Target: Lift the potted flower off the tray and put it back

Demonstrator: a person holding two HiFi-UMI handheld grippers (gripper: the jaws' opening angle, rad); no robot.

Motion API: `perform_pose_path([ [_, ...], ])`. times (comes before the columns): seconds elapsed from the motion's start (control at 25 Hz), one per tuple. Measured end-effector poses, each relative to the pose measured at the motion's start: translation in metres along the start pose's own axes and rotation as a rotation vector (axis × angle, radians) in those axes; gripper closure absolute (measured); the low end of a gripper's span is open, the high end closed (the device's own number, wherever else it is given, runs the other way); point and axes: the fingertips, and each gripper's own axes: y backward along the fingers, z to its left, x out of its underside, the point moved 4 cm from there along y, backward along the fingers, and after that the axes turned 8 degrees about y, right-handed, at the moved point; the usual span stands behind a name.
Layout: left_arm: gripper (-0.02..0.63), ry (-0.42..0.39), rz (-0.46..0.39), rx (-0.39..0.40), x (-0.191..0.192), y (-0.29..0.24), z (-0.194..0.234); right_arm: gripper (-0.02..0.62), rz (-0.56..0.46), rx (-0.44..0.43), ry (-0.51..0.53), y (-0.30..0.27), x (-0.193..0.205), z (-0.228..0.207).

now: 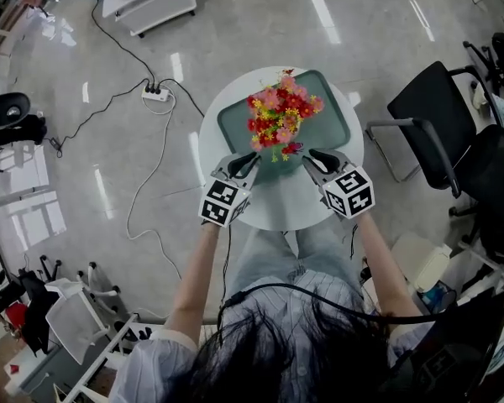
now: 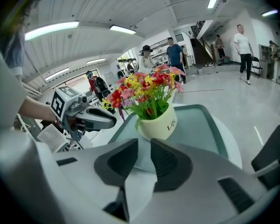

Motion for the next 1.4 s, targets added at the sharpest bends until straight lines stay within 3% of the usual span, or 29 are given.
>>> perform_pose_path([
  [0.12,0.571,0.028,0.006,-0.016,0.004,-0.011,0.004,0.529,0.018,-0.033,0.032,-0.010,0.000,-0.008],
  [0.24,0.468,0.051,0.005,-0.010,0.007,-0.023,0.006,0.528,0.025,-0.072,0.060,-0.017,-0.002,-0.017],
  [0.32,0.462,0.050,0.008,-0.001,0.007,-0.029,0.008,0.526,0.037,-0.095,0.087,-0.022,-0.003,-0.022],
  [0.36,0.462,0.039,0.012,0.004,0.007,-0.031,0.009,0.516,0.043,-0.107,0.101,-0.025,-0.003,-0.025],
  [0.48,0.453,-0.030,0.039,0.022,0.006,-0.038,0.016,0.409,0.062,-0.151,0.136,-0.035,-0.006,-0.032],
  [0.8,0.396,-0.141,0.060,0.065,0.007,-0.057,0.029,0.273,0.157,-0.204,0.329,-0.061,0.001,-0.044],
  [0.92,0.322,-0.218,0.096,0.101,0.011,-0.059,0.030,0.254,0.148,-0.220,0.368,-0.070,-0.008,-0.043],
  [1.04,0.318,-0.264,0.120,0.117,0.007,-0.060,0.035,0.241,0.160,-0.236,0.397,-0.077,-0.014,-0.045],
  [1.4,0.318,-0.270,0.112,0.119,-0.007,-0.081,0.034,0.232,0.143,-0.211,0.404,-0.090,-0.015,-0.049],
])
